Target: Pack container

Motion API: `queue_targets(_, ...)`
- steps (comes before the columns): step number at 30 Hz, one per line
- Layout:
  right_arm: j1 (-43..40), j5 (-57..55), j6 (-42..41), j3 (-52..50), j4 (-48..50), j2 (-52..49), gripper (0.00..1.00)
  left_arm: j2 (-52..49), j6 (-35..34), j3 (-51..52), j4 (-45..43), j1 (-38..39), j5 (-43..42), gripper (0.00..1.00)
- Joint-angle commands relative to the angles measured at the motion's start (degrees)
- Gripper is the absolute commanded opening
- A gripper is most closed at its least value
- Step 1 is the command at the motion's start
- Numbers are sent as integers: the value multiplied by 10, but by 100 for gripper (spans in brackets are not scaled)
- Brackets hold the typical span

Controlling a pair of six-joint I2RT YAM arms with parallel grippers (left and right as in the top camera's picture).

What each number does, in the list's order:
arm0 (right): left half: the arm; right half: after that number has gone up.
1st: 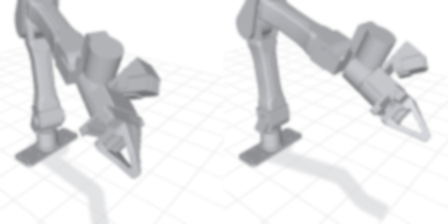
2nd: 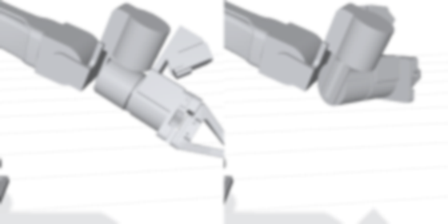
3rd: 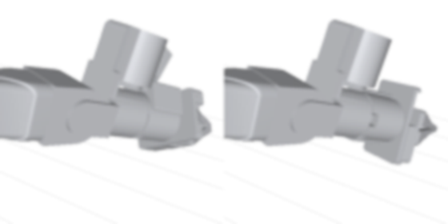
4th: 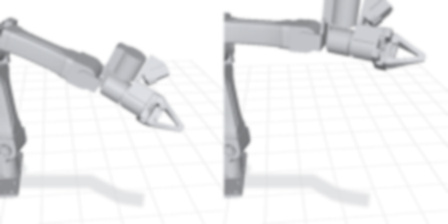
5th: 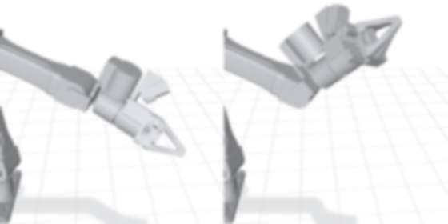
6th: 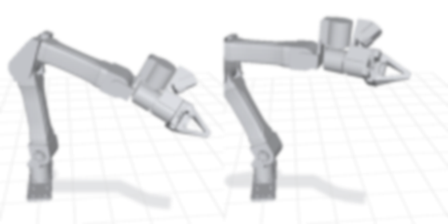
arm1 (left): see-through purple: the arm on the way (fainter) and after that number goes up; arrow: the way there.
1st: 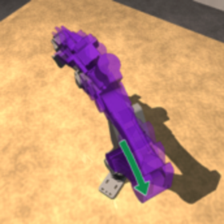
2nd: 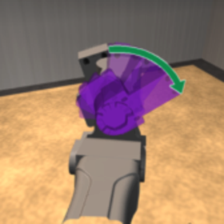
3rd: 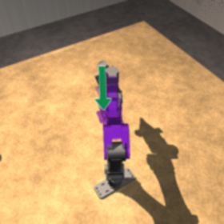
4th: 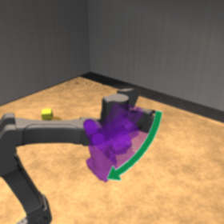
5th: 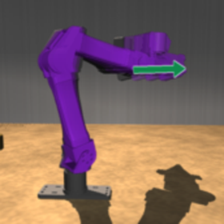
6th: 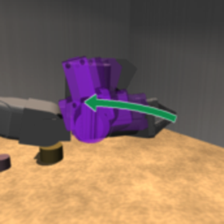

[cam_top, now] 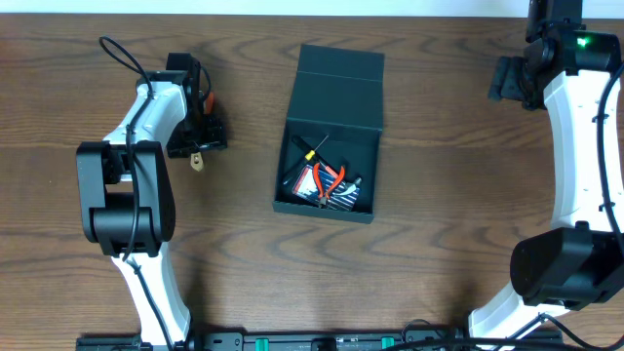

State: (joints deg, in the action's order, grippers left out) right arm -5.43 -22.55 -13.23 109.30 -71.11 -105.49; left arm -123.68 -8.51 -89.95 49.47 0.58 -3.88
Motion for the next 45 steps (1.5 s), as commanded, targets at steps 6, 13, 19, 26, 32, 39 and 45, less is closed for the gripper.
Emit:
queue_targets(6,-1,-8,-4,8,0,3,99,-7,10,5,1,-3,7,66)
queue_targets(13,-1,-8,-4,8,0,3,99,-7,10,5,2,-3,7,14)
queue_targets(19,-1,-8,-4,8,0,3,99,-7,10,5,2,-3,7,7)
queue_targets(26,-1,-8,-4,8,0,3,99,-3,10,5,2,-3,7,6)
queue_targets(32,-1,-8,-4,8,0,3,99,29,10,-6,2,-3,6,6)
queue_targets(39,-1,-8,-4,8,0,3,99,99,10,-9,1,-3,6,6)
queue_targets(45,-1,-8,-4,8,0,3,99,156,11,-9,2,-3,6,6)
